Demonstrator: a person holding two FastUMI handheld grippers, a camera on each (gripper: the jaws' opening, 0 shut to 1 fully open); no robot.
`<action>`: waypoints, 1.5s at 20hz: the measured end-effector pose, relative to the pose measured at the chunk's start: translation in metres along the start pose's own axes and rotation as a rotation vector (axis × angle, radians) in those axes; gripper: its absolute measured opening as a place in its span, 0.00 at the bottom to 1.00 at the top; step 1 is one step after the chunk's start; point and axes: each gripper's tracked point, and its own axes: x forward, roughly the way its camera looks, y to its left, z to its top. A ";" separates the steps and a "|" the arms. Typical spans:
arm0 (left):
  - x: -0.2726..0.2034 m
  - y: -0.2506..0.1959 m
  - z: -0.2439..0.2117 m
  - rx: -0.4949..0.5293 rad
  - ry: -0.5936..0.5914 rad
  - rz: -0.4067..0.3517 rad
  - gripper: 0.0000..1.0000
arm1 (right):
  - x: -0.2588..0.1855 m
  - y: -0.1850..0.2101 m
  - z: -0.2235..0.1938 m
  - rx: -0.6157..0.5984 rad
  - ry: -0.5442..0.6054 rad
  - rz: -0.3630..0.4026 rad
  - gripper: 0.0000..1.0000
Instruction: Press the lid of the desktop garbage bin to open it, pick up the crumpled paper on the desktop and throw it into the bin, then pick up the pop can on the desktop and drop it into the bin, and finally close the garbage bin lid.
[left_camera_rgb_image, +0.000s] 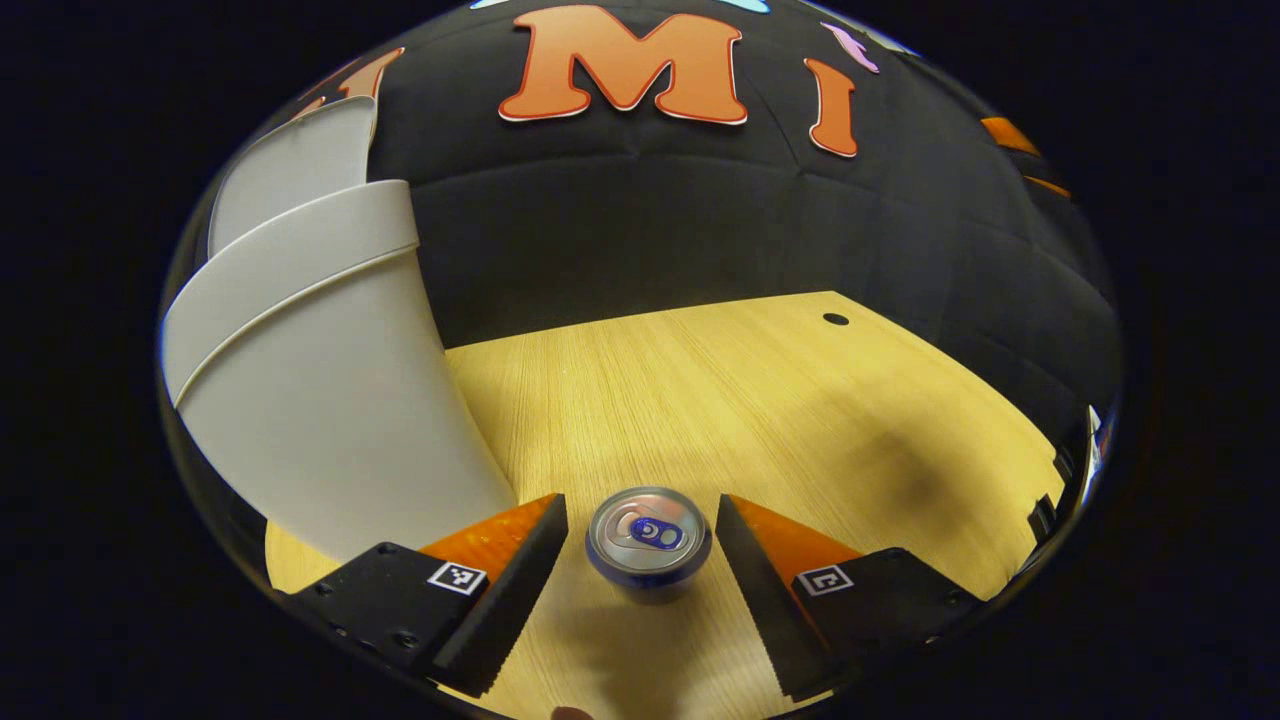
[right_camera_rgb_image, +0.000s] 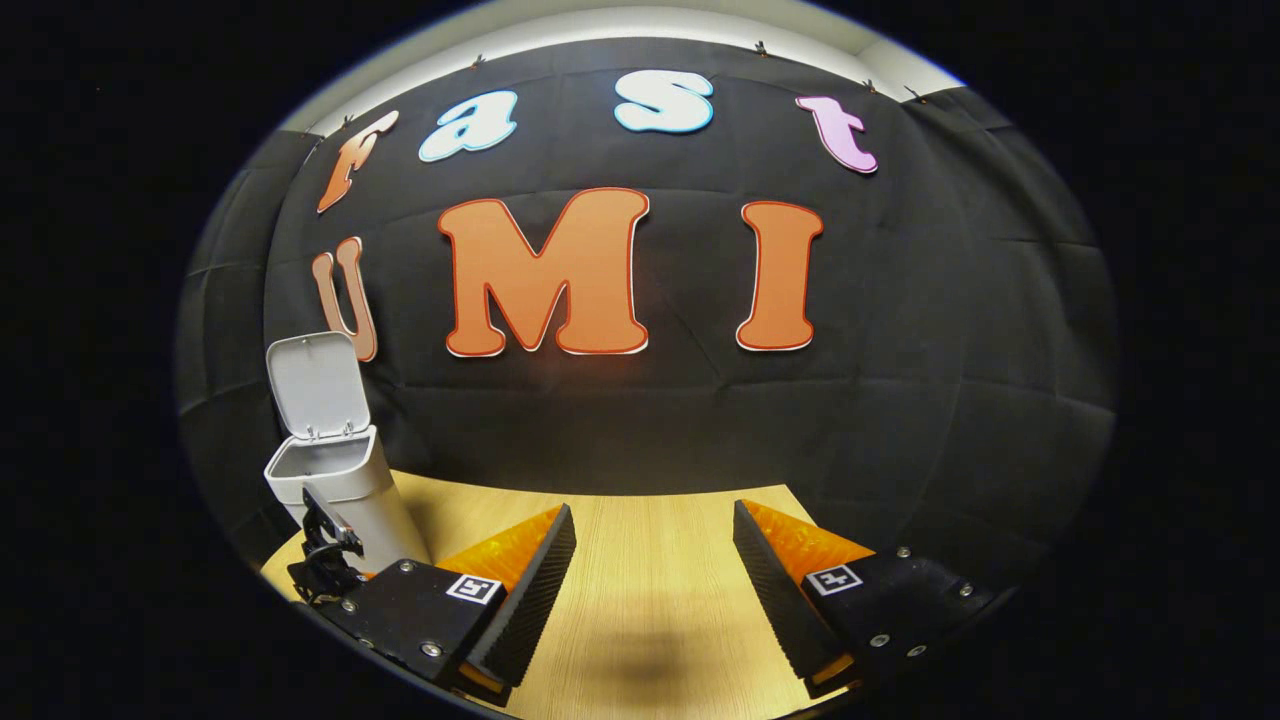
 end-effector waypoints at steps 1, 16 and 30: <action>0.003 0.000 -0.005 -0.005 0.009 0.000 0.97 | 0.001 0.001 0.000 0.002 0.002 0.002 0.94; 0.026 -0.002 -0.028 -0.026 0.091 0.001 0.84 | 0.017 -0.011 -0.008 0.013 0.038 -0.009 0.95; -0.008 0.007 0.029 -0.036 -0.074 0.029 0.83 | 0.007 0.007 -0.003 0.013 0.020 0.020 0.95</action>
